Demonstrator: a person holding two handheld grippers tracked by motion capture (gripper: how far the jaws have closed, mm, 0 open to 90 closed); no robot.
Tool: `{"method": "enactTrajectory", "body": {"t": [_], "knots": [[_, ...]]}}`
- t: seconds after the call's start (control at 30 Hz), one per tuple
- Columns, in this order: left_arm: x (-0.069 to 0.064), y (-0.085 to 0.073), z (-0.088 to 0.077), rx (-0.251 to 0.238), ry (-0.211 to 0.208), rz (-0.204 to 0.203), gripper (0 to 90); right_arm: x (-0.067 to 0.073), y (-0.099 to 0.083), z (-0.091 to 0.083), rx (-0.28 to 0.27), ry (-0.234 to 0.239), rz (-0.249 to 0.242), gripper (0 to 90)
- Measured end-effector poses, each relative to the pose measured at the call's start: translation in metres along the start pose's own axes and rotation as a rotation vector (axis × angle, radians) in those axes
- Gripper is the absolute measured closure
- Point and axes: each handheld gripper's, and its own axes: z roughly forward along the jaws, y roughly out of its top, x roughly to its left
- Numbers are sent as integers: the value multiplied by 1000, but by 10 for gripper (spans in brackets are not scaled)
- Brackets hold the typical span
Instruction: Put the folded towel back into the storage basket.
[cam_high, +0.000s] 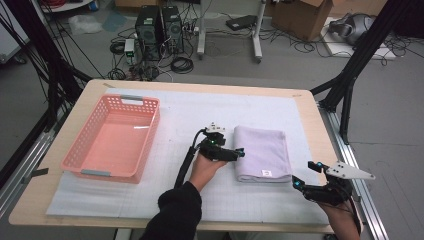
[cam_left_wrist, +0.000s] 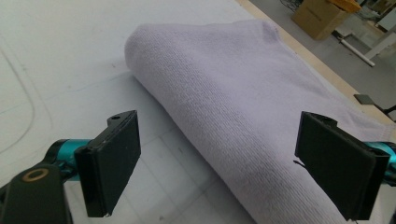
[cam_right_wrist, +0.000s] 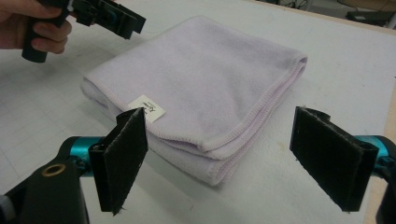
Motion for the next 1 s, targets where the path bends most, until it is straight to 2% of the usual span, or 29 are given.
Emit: {"method": "enactTrajectory", "body": {"t": [0.07,0.17,0.23,0.33,0.6,0.73,0.87,1.0], "knots": [[-1,1,8,17,8,-5,163,0,0,1,1,3,5,180],[1,-2,17,38,2,-38,176,0,0,1,3,6,2,180],[2,-4,22,63,9,-41,176,1,0,1,0,6,4,180],[3,-5,25,68,7,-59,184,0,-1,0,2,4,8,180],[2,-7,28,70,-17,-47,219,-1,-2,2,7,12,10,180],[0,-8,29,86,-31,-16,350,-2,-2,1,3,9,13,180],[-2,-9,30,100,-59,-25,526,-2,-2,2,4,11,10,180],[-3,-8,29,93,-63,-13,672,-2,-2,1,-1,12,11,180]]}}
